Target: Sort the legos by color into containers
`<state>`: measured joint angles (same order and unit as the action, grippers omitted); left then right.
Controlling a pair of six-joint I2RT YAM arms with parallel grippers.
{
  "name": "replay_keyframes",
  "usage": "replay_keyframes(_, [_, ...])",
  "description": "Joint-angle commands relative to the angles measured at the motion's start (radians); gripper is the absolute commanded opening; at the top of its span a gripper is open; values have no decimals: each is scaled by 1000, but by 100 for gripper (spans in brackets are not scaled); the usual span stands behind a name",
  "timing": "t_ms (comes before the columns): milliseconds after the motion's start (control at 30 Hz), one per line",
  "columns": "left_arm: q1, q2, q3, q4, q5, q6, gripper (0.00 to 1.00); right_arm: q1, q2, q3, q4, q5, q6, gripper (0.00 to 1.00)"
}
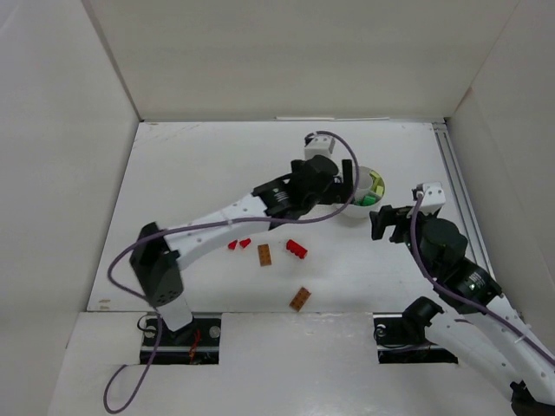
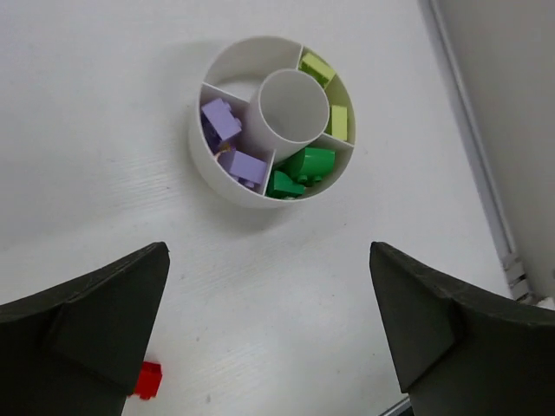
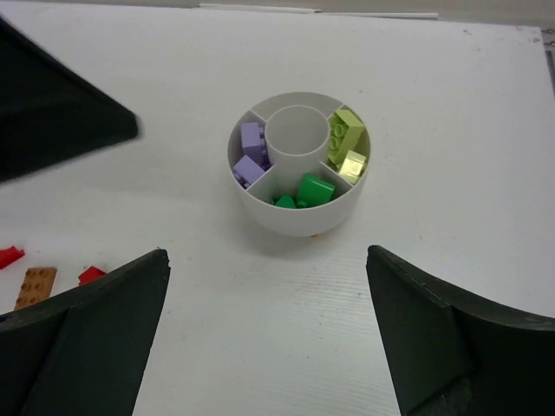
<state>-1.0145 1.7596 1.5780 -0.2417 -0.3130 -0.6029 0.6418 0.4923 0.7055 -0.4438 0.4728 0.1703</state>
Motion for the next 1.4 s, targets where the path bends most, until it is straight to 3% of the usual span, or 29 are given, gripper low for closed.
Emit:
replay_keyframes(0, [7, -248, -154, 28, -96, -66, 99, -4, 43, 15, 76, -109, -58, 100])
replay_keyframes(200, [25, -549, -482, -160, -204, -266, 99, 7, 187, 25, 138, -333, -155, 100])
replay_keyframes(367, [34, -834, -711, -306, -201, -490, 99, 111, 445, 34, 215, -471, -221, 100])
replay_keyframes(533, [44, -1037, -855, -405, -167, -641, 99, 326, 661, 84, 274, -378, -232, 97])
replay_keyframes(700, [44, -1181, -903, -456, -158, -670, 99, 369, 885, 166, 296, -281, -223, 92])
replay_keyframes(800, [44, -1204, -912, -475, -167, -679, 99, 369, 988, 218, 319, -260, -222, 85])
replay_keyframes(967, [44, -1183, -903, -527, -167, -710, 99, 369, 1127, 299, 329, -226, -241, 83])
replay_keyframes(1033, [44, -1171, -892, -541, -167, -710, 99, 369, 1175, 319, 329, -226, -241, 76])
replay_keyframes(1100, [44, -1161, -892, -553, -167, -719, 99, 369, 1195, 328, 329, -238, -241, 69])
replay_keyframes(1267, [44, -1151, -874, -564, -176, -719, 99, 369, 1230, 338, 304, -229, -209, 66])
replay_keyframes(1367, [44, -1151, -874, -564, -176, -710, 99, 369, 1230, 327, 295, -218, -197, 52])
